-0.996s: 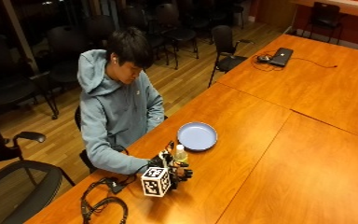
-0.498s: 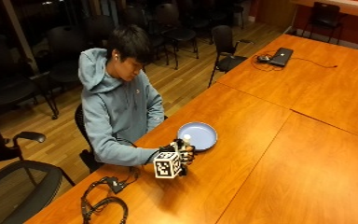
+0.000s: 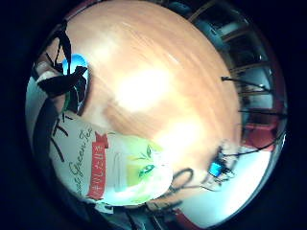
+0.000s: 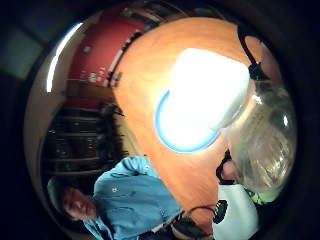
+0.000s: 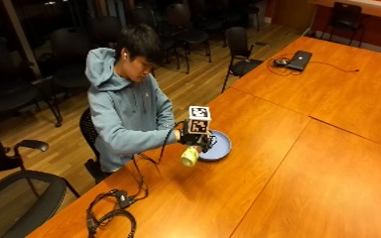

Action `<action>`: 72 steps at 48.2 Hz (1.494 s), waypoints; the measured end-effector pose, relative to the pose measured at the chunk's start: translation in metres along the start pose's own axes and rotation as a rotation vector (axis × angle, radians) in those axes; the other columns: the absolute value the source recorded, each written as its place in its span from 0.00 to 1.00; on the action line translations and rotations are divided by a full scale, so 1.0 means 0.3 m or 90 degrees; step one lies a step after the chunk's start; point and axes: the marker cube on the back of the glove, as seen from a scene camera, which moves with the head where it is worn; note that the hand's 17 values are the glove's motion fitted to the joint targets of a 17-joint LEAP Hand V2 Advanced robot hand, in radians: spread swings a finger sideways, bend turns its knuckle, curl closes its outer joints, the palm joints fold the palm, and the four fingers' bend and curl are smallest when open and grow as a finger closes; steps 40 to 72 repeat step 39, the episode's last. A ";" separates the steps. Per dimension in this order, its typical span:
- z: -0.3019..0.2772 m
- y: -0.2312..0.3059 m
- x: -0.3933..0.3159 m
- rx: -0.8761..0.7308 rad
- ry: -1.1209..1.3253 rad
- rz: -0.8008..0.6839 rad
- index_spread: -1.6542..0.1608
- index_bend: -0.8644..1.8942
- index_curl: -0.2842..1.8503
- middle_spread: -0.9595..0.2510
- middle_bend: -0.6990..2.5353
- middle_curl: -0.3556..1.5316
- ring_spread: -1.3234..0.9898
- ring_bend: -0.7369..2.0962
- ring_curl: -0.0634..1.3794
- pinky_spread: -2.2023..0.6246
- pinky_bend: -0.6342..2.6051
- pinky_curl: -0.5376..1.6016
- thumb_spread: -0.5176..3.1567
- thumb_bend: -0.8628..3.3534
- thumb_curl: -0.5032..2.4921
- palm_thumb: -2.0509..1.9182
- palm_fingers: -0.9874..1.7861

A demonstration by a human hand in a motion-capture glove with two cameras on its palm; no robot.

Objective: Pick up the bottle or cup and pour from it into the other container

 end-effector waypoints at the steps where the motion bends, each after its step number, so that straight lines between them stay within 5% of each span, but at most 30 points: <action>1: 0.021 -0.013 -0.039 -0.019 0.047 -0.004 0.87 0.36 0.29 0.76 0.32 0.44 0.51 0.45 0.34 0.70 0.36 0.41 0.18 0.20 0.38 0.79 0.77; 9: 0.133 -0.143 -0.330 -0.109 0.384 0.074 0.87 0.36 0.29 0.76 0.32 0.45 0.51 0.45 0.34 0.70 0.36 0.41 0.18 0.20 0.39 0.79 0.77; 19: 0.228 -0.213 -0.474 -0.180 0.592 -0.026 0.86 0.36 0.29 0.75 0.31 0.45 0.50 0.44 0.35 0.70 0.36 0.42 0.18 0.20 0.39 0.78 0.77; 30: 0.239 -0.230 -0.475 -0.145 0.548 -0.019 0.85 0.35 0.28 0.74 0.31 0.45 0.50 0.44 0.36 0.69 0.36 0.43 0.19 0.20 0.39 0.78 0.76; 39: 0.194 -0.186 -0.429 -0.019 0.337 -0.043 0.85 0.35 0.28 0.74 0.31 0.46 0.50 0.44 0.36 0.69 0.36 0.43 0.19 0.20 0.39 0.78 0.76; 72: 0.194 -0.186 -0.429 -0.019 0.337 -0.043 0.85 0.35 0.28 0.74 0.31 0.46 0.50 0.44 0.36 0.69 0.36 0.43 0.19 0.20 0.39 0.78 0.76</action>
